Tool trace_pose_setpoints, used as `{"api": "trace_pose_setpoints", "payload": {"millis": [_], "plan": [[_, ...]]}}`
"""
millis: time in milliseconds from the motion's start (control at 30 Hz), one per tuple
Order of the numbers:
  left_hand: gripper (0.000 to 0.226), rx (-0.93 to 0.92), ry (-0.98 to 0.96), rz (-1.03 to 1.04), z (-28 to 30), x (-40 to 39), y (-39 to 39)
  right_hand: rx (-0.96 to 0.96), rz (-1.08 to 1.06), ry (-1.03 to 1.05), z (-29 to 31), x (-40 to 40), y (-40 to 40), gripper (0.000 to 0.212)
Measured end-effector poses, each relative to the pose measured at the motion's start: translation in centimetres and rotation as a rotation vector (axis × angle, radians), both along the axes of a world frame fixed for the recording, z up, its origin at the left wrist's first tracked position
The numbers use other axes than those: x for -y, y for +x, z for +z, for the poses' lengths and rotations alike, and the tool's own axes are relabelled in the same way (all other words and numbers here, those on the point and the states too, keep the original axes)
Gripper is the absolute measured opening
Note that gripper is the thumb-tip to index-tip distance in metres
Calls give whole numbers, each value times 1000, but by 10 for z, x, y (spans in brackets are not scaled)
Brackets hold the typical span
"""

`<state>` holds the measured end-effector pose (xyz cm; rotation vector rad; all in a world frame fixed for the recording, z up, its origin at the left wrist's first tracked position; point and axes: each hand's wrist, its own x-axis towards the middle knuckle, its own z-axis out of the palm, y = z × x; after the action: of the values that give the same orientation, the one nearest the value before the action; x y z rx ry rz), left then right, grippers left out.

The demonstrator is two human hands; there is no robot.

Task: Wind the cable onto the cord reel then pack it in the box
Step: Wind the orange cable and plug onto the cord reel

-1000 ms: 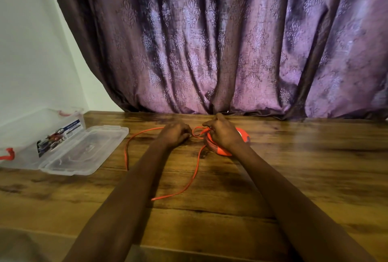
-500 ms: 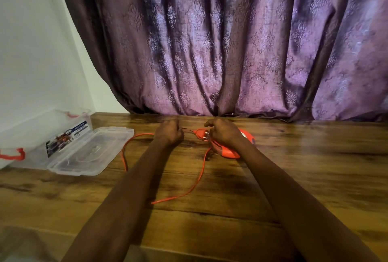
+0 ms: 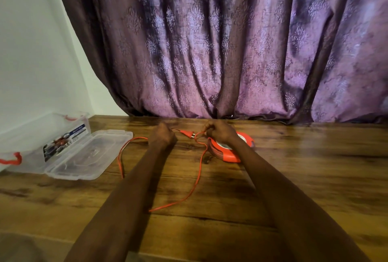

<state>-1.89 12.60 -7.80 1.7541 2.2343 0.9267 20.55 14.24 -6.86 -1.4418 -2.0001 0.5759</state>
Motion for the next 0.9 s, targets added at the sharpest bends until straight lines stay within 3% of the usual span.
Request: {"api": "trace_pose_setpoints", "payload": {"millis": [133,300,400,467,600,667,733,800,900], "plan": [[37,15,3,97,3,-1,-14,11,27,-14,6,-3,8,30],[49,-111,35,93,3,9,-13,42,-24,5,18,2,42,28],[38,-175,166,-10,7,12,0,213,-112,-27,17,8,74,20],[31,-80,176,-82,15,16,14,241,-192,-97,13,11,96,32],[23,13,158,-278,25,27,40,155,-250,-324,3,22,113,47],[20,31,52,-431,20,34,46,55,-263,-377,3,26,112,46],[34,10,-122,-543,12,44,49,-30,-264,-426,6,27,112,39],[33,-79,-231,-555,2,54,49,-65,-254,-461,10,28,112,35],[18,-132,-236,-450,-11,59,44,-203,-276,-482,7,32,114,34]]}}
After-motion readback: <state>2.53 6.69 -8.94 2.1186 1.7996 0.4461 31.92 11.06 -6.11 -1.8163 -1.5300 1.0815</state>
